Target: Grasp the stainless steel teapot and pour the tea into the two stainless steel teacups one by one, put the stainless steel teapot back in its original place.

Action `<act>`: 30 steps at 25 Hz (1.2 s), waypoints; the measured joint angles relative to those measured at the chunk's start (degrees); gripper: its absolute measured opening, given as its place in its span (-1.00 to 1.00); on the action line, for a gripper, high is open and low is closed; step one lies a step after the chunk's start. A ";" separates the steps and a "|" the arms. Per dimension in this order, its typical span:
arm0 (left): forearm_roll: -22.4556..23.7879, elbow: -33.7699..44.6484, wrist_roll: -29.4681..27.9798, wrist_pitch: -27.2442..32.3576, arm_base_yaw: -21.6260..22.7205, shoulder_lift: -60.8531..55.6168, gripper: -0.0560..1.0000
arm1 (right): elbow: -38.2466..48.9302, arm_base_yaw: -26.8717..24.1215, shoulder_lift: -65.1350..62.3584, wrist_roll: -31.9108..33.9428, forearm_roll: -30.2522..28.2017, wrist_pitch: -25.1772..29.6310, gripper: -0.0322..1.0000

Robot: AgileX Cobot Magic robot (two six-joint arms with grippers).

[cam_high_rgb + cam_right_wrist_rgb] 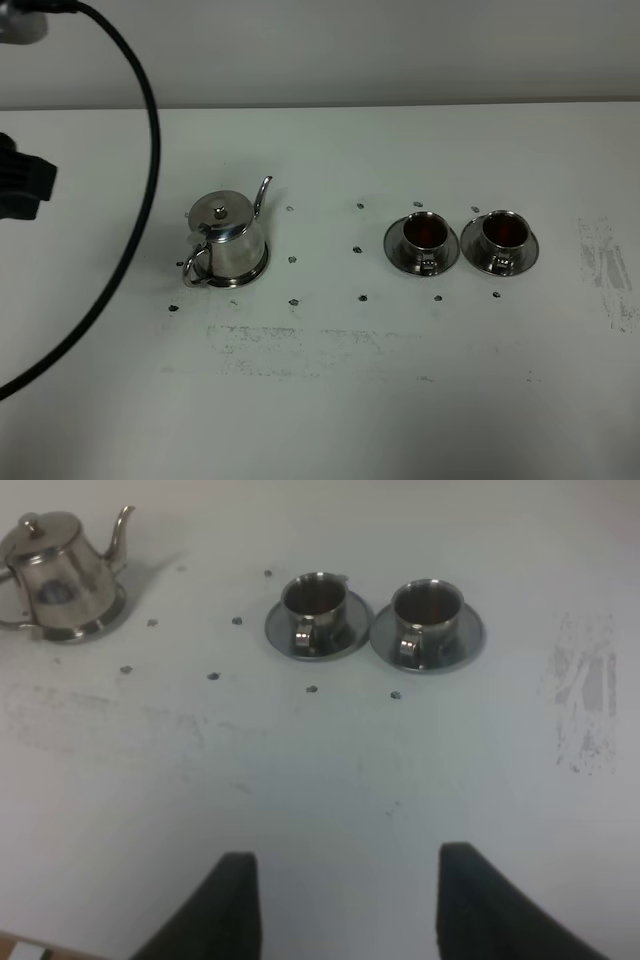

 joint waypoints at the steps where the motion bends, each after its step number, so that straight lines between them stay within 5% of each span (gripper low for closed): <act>1: 0.00 0.25 -0.69 0.00 0.00 -1.58 0.00 | 0.00 0.00 0.00 0.00 0.00 0.00 -0.17; 7: 1.64 7.29 -1.50 0.00 1.69 -12.67 0.00 | 0.00 0.00 0.00 0.00 0.00 0.00 -0.17; 14: 1.47 28.90 -0.85 0.00 10.10 -33.29 0.00 | 0.00 0.00 0.00 0.06 0.00 0.00 -0.17; 19: 1.52 41.32 -0.37 -6.06 10.83 -45.02 0.00 | 0.00 0.00 0.00 0.06 0.00 0.00 -0.17; 30: 1.71 48.95 2.12 -7.93 12.65 -57.67 0.00 | 0.00 0.00 0.00 0.01 0.00 0.00 -0.17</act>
